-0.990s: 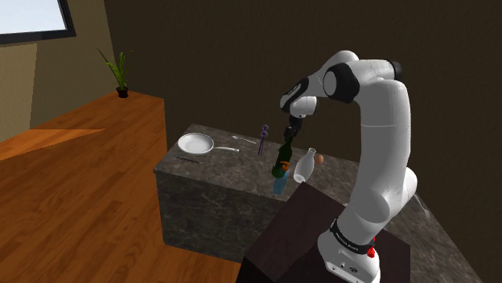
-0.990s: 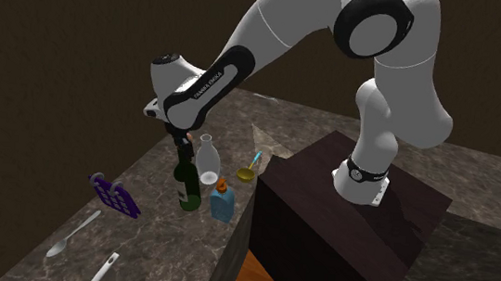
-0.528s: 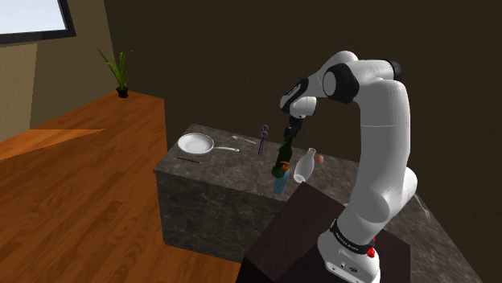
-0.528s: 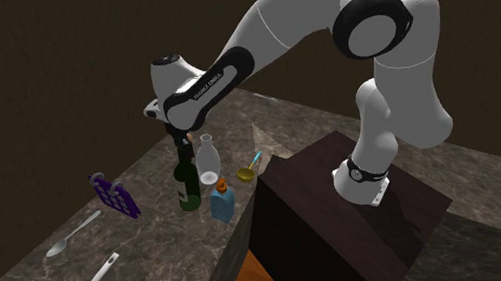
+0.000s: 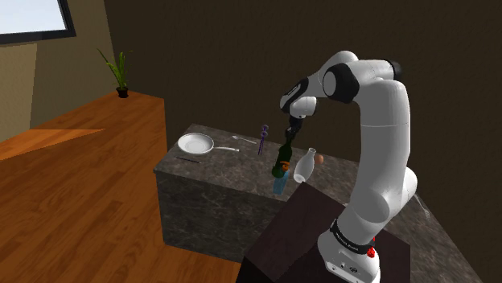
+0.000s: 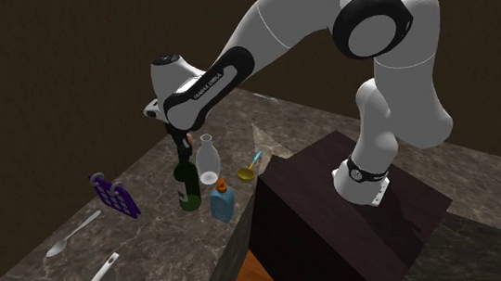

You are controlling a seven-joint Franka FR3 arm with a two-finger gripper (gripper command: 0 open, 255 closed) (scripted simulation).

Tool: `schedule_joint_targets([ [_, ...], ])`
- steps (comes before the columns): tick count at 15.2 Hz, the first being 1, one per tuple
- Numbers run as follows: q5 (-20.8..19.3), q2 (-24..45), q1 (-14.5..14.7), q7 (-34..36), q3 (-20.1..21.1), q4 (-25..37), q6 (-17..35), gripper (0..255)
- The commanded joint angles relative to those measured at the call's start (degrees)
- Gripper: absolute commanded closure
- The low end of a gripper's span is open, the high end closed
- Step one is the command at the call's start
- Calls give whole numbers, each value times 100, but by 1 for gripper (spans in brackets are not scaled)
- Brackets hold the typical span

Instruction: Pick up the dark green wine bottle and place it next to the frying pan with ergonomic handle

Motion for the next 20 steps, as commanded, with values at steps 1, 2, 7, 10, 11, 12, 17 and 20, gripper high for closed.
schedule_joint_targets([
  [1, 0, 1, 0, 0, 0, -1, -1, 255],
  [2, 1, 3, -1, 0, 1, 1, -1, 255],
  [7, -170, -270, 97, 97, -128, 21, -275, 255],
  [10, -272, -427, 150, 155, -198, 48, -445, 255],
  [11, -306, -478, 167, 174, -221, 59, -502, 255],
  [12, -340, -528, 183, 193, -242, 72, -560, 255],
  [17, -503, -769, 258, 285, -340, 156, -859, 255],
  [20, -596, -905, 297, 337, -390, 222, -1043, 255],
])
